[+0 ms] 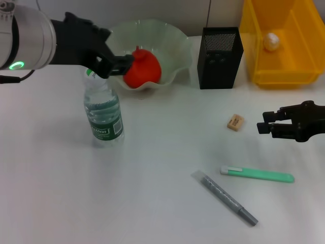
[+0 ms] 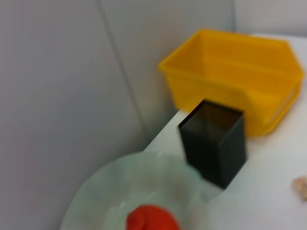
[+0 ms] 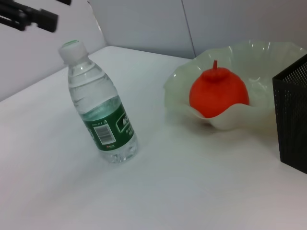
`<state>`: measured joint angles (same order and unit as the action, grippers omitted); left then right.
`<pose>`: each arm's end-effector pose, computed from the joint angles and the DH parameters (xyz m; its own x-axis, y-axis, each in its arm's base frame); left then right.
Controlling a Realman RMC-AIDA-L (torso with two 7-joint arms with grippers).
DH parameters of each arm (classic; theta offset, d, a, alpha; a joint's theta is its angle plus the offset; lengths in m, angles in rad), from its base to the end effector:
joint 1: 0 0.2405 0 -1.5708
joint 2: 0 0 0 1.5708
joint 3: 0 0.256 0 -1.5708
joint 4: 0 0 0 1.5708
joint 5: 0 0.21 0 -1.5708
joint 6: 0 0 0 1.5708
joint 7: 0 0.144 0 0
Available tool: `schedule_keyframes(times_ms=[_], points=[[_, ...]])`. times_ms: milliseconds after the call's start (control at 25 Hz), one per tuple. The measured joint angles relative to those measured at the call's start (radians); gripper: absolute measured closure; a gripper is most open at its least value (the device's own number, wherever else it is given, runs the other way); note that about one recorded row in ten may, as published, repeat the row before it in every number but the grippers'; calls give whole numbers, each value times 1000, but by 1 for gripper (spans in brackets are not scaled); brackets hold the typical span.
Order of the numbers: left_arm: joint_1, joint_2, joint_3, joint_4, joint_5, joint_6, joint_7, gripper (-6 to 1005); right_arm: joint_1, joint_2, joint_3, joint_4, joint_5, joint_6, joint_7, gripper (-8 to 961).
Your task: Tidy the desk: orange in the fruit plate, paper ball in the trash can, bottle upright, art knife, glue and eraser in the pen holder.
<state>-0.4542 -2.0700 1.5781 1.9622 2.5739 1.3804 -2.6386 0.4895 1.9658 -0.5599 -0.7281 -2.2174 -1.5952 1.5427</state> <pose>-0.0680 0.3273 0.0401 0.9695 0.2396 0.0510 0.2216 -0.7688 -0.5998 0.3174 0.3231 0.0610 0.7761 -0.5115 -0.3689 -0.6079 -0.7624 -0.2217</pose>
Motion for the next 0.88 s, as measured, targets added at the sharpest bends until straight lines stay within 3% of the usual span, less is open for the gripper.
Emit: schedule_keyframes(times_ms=[120, 280, 560, 800, 880], points=[[3, 0, -4, 8, -23, 0, 8, 392, 1, 3, 0, -4, 1, 0, 0, 543], [23, 1, -51, 18, -218, 12, 117, 393, 6, 7, 0, -7, 2, 0, 0, 543], [66, 1, -67, 12, -389, 39, 264, 393, 11, 11, 0, -3, 2, 0, 1, 543], [113, 2, -72, -24, -539, 81, 391, 394, 17, 23, 0, -6, 2, -8, 1, 544], [132, 2, -94, -72, -614, 100, 448, 394, 22, 36, -1, -8, -4, -12, 3, 544]])
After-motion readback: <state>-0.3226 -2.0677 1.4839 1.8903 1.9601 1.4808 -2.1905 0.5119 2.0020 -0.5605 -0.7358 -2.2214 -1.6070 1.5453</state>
